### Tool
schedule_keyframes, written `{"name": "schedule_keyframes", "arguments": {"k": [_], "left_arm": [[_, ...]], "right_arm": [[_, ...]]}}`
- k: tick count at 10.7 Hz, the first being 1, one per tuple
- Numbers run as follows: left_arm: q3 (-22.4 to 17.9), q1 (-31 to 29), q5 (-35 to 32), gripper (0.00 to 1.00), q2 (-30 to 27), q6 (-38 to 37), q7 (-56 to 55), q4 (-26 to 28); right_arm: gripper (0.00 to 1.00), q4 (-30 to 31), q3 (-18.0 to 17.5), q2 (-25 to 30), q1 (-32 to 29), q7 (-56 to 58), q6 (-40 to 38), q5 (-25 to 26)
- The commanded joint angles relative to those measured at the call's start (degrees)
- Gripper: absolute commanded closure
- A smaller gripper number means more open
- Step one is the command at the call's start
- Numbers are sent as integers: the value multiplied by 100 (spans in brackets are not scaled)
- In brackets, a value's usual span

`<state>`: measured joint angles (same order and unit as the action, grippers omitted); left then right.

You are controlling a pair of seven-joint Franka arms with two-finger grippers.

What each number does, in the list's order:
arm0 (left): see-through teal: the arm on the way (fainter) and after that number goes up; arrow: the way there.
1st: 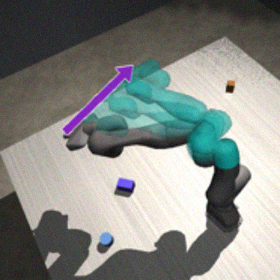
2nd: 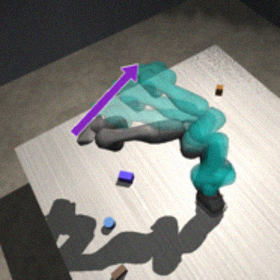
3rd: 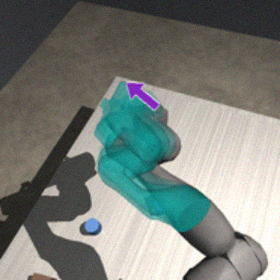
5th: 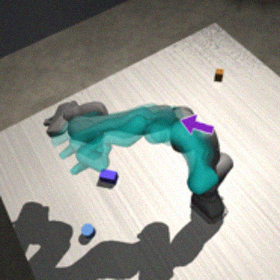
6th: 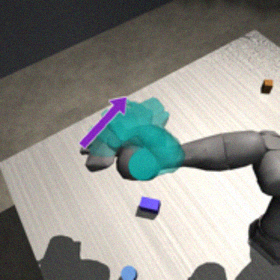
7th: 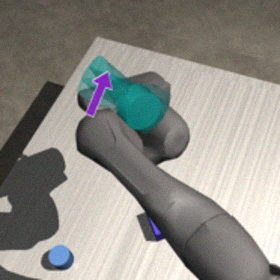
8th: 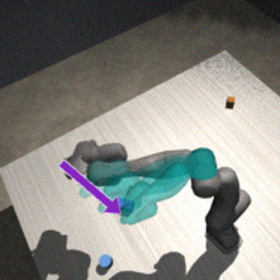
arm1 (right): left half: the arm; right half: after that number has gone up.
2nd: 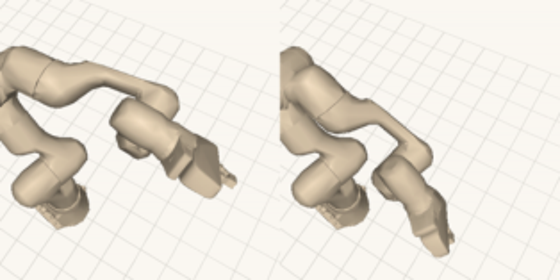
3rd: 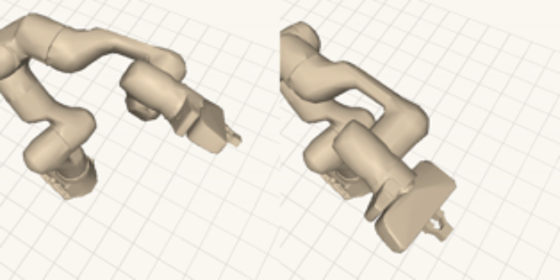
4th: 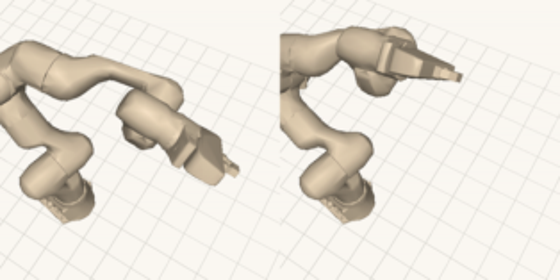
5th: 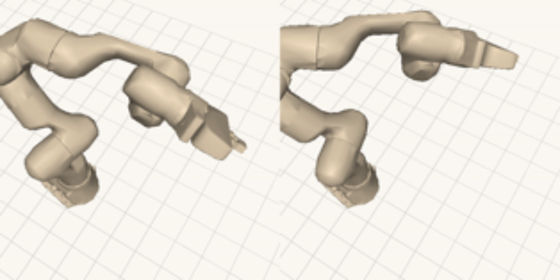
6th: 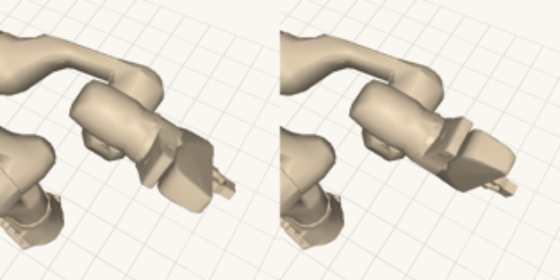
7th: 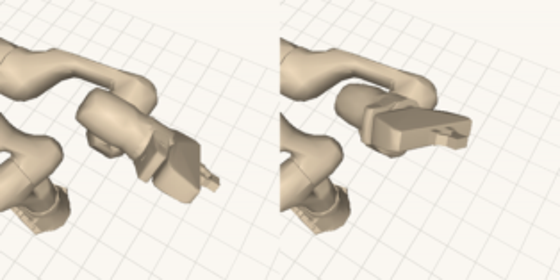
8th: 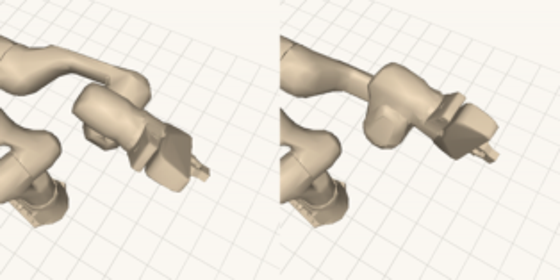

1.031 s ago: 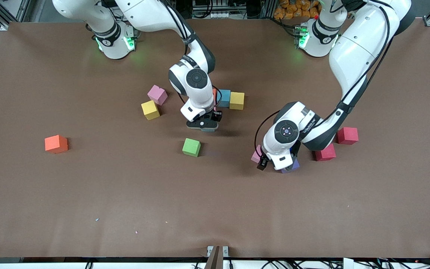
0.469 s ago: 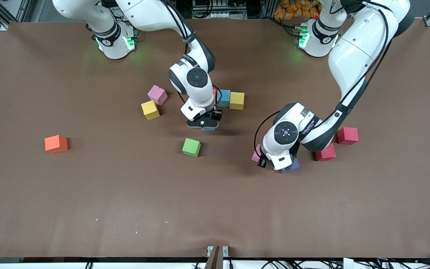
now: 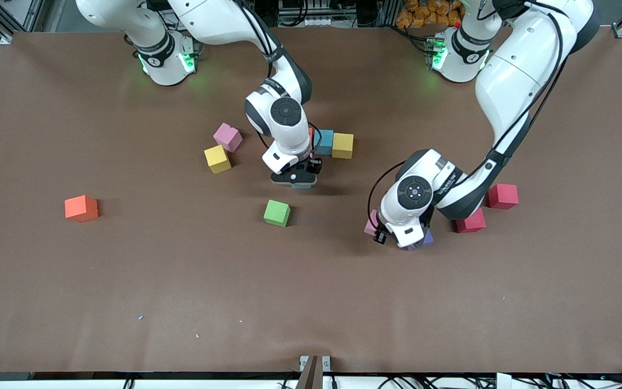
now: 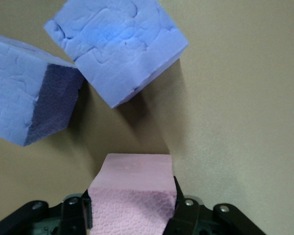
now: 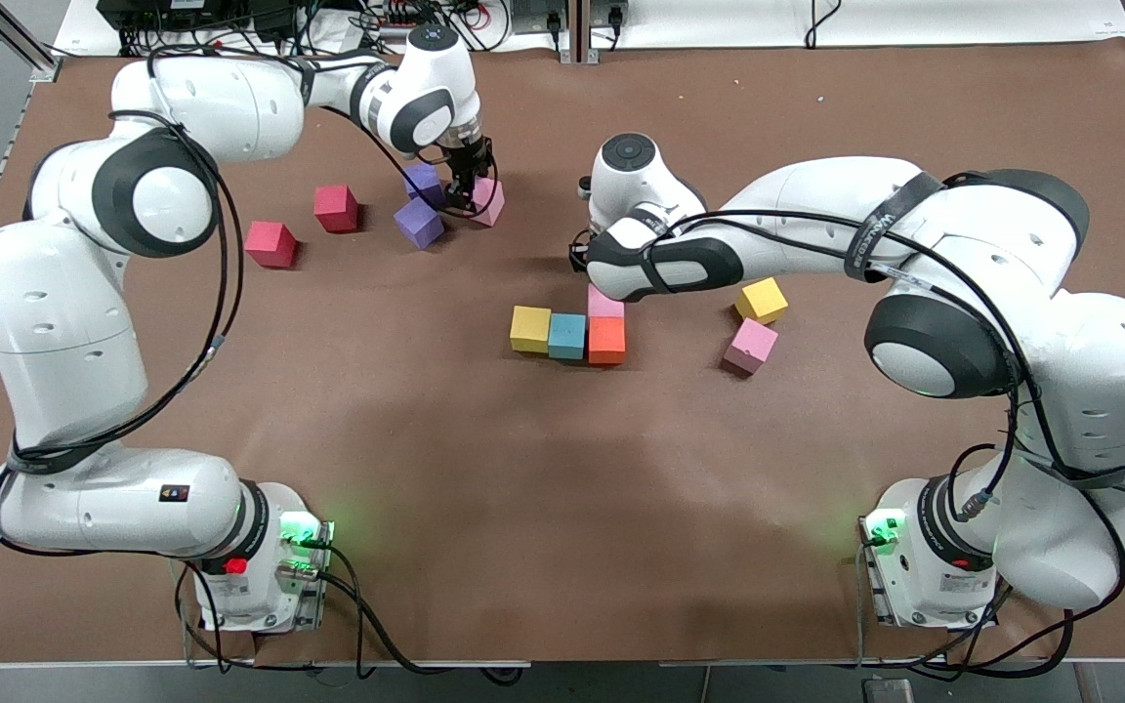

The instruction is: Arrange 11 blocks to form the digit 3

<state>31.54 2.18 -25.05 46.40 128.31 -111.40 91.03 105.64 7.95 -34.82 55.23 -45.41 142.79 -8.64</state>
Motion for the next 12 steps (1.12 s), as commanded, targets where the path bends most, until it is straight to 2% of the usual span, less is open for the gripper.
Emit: {"name": "schedule_keyframes", "arguments": {"k": [1,2,4,6,9,12], "left_arm": [[-34,20,52,94,-104,10,-224,-15],[-34,28,44,94,-105,10,-320,-15],[-34,37,44,94,-105,10,-339,-15],[-26,37,70,94,-105,10,-347,-15],[-17,46,70,94,-148,10,-654,-6],[27,64,61,94,-175,10,-1250,38]], "right_arm": [[28,168,-13,116,49,-100,38,99],[13,168,-13,125,49,-109,29,91],[4,159,-13,142,32,-135,-6,91],[0,19,-4,247,-3,-126,-241,91],[0,-438,22,458,-161,-91,-1129,99],[0,-535,250,582,-223,120,-1236,108]]}}
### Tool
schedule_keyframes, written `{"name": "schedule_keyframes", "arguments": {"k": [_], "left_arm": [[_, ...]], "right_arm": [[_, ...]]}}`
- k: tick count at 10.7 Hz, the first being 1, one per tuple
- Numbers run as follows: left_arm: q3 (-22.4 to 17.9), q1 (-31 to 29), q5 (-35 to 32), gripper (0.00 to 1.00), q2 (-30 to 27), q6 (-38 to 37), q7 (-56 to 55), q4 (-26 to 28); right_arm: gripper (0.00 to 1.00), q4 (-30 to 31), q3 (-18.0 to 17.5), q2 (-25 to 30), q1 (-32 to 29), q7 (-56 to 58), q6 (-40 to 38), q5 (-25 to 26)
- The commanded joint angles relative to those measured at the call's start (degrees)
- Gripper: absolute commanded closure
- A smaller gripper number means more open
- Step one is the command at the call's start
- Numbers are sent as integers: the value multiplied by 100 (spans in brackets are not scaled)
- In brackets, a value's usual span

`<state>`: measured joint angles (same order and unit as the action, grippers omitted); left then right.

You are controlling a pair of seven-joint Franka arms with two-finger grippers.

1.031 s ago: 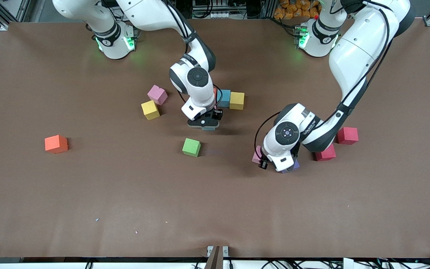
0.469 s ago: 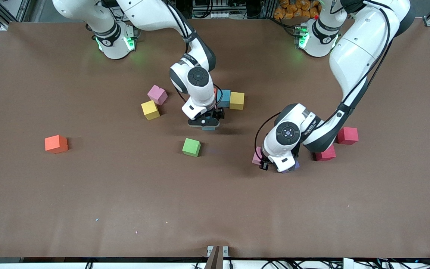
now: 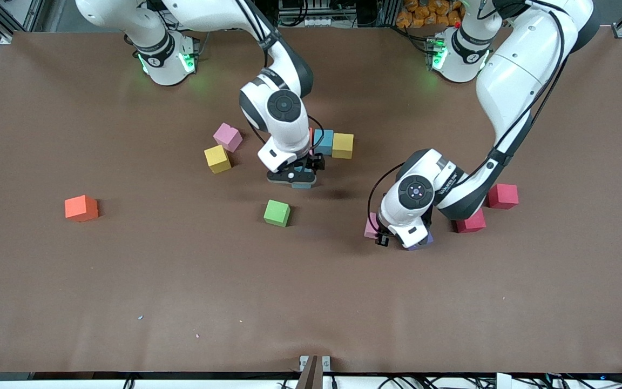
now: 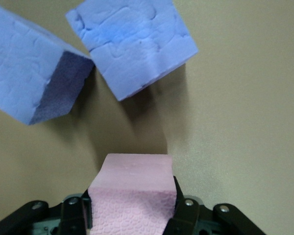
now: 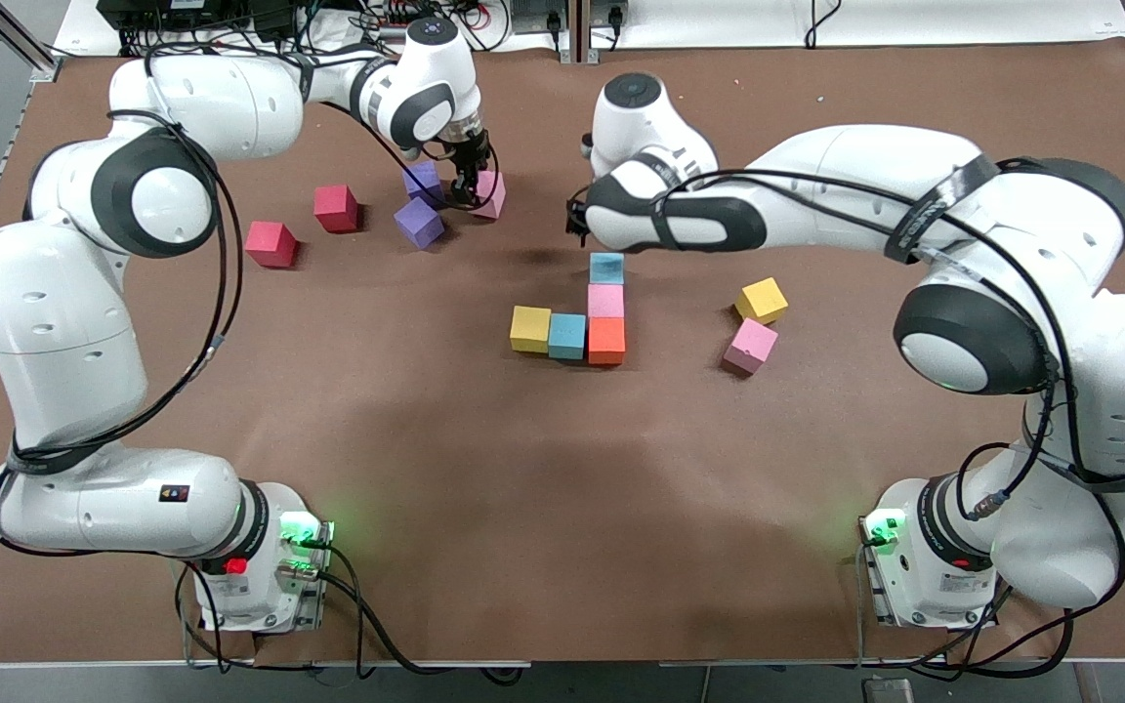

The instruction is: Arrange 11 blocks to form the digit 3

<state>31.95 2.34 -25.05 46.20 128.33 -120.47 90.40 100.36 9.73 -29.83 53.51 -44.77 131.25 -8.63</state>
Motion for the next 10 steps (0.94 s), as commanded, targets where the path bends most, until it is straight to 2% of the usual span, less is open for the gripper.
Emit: {"name": "schedule_keyframes", "arguments": {"k": [1,4,7,10], "left_arm": [[13,177,26,94,-181,-1,-668,126],[13,617,9,94,-181,-1,-1495,144],[57,890,0,94,-295,-10,-1971,337],[198,1013,0,94,-295,-10,-2384,381]], "right_arm": [[0,-60,212,74,-60,48,-82,107],[1,-357,494,-39,-147,13,-30,116],[1,-517,495,-382,-403,4,128,107],[1,-569,486,-857,-499,-5,909,81]]}}
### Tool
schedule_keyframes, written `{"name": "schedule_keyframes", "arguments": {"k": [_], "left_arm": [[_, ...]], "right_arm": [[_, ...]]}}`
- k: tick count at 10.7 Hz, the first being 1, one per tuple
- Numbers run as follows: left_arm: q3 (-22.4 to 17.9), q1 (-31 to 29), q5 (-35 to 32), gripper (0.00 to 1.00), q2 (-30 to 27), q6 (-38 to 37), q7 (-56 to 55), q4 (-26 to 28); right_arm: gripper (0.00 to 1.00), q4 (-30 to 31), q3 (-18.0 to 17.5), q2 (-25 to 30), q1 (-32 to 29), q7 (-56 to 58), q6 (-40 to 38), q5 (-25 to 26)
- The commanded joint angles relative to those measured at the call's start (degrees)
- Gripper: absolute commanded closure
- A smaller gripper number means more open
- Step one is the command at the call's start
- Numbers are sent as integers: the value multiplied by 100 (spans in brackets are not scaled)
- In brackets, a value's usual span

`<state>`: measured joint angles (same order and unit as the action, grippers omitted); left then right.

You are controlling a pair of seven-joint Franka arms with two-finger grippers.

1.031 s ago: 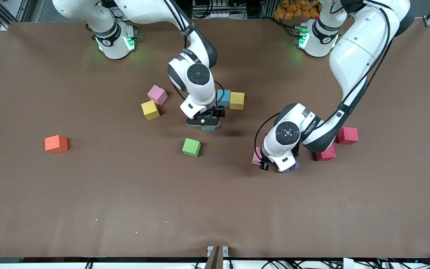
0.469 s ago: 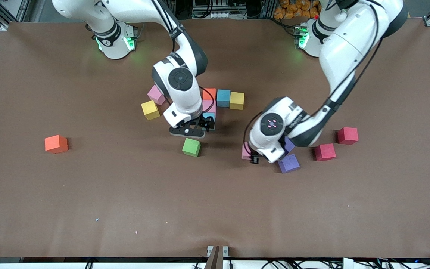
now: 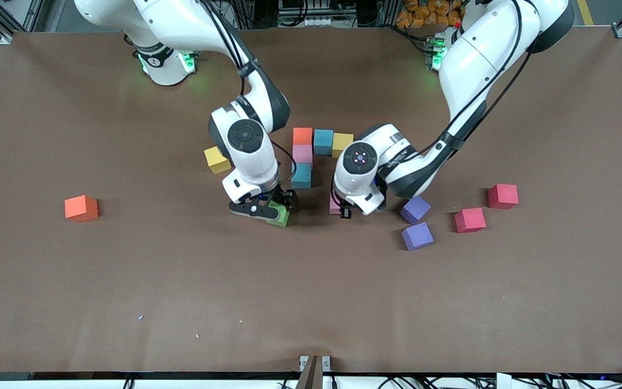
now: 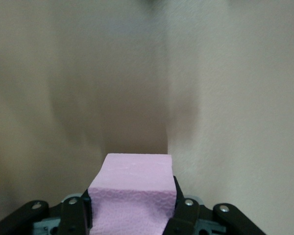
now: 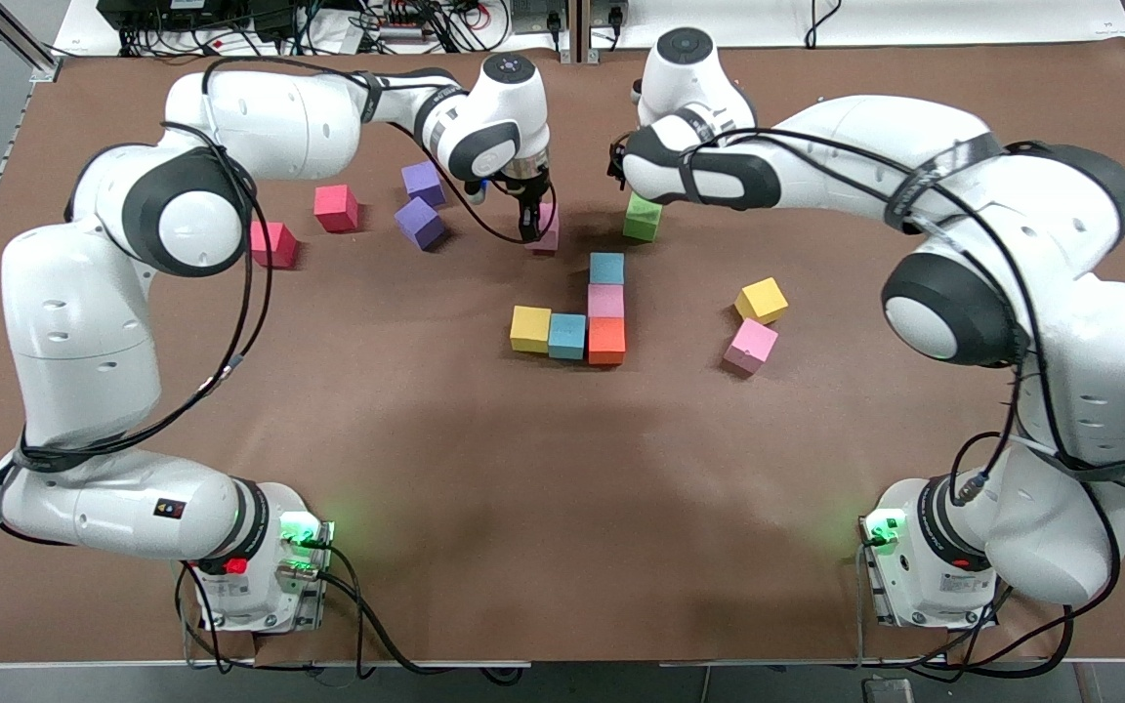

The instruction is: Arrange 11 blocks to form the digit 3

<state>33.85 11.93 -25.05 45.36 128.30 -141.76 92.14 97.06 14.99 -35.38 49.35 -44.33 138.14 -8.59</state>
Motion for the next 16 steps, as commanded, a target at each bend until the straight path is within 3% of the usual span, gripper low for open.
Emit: {"name": "schedule_keyframes", "arguments": {"k": [1,5,8,12,16], "left_arm": [[8,133,-8,94,-212,-7,-395,260],[131,187,-9,94,-432,107,-623,638],[114,362,-70,94,-335,388,-686,647],[105,406,-219,94,-291,424,-888,647],[96,477,-219,94,-283,476,-985,638]], "right_arm": [[1,-319,-40,-407,-109,-50,257,60],[3,-337,-40,-627,-154,-50,292,86],[26,-302,-49,-786,-118,-50,618,68],[74,-293,-49,-786,-136,38,600,77],[90,-416,-49,-760,-162,55,539,86]]}}
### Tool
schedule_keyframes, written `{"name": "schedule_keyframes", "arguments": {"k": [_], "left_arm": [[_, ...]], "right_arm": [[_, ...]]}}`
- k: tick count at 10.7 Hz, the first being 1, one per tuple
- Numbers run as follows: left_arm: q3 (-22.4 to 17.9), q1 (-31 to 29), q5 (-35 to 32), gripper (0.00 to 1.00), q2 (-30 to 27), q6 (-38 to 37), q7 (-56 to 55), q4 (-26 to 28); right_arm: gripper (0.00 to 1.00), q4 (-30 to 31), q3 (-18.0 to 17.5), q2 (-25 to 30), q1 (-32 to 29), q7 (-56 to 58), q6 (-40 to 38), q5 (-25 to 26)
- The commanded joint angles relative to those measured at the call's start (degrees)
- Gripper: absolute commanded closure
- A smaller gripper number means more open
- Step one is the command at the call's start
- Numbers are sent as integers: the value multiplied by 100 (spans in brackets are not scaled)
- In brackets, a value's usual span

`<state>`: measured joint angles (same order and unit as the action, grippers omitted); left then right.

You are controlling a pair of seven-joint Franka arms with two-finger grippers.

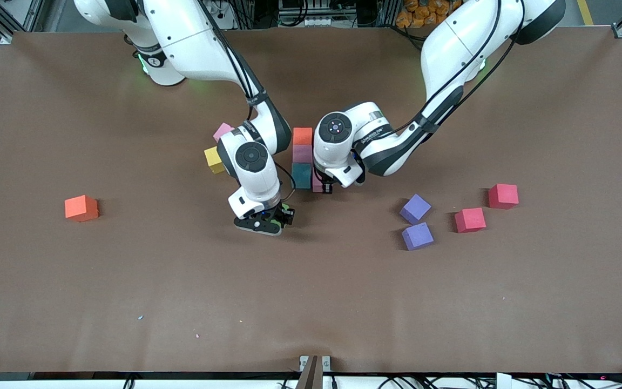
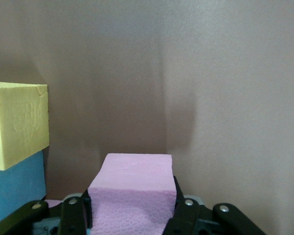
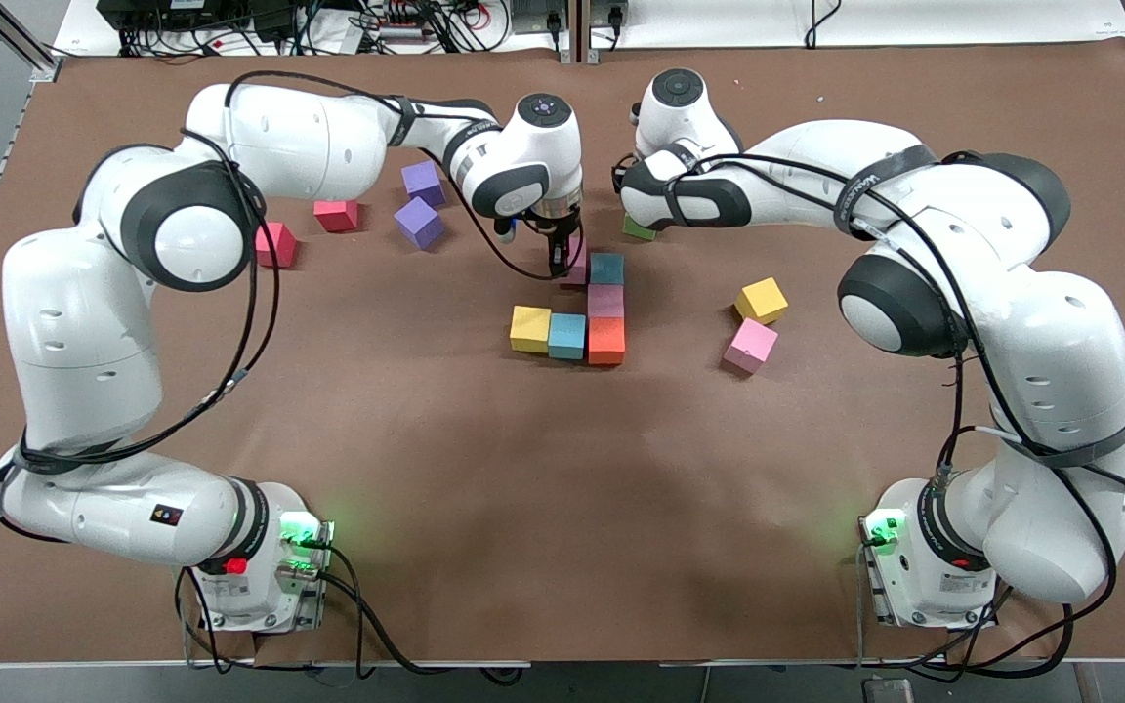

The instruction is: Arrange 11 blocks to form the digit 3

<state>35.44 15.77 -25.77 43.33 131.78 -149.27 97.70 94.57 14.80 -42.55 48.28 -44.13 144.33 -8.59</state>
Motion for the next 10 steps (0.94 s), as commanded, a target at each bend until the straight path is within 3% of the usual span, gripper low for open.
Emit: {"name": "schedule_keyframes", "arguments": {"k": [1,2,10], "left_arm": [[-63,102,-147,94,-18,138,-225,91],[-72,102,-156,94,-9,146,-234,91],[-72,111,-156,94,70,199,-243,135]], "right_arm": [[96,-202,-29,-43,-46,36,-124,95],[100,-211,-21,-34,-46,115,-142,95],[100,-211,-21,-25,-55,256,-160,95]]}}
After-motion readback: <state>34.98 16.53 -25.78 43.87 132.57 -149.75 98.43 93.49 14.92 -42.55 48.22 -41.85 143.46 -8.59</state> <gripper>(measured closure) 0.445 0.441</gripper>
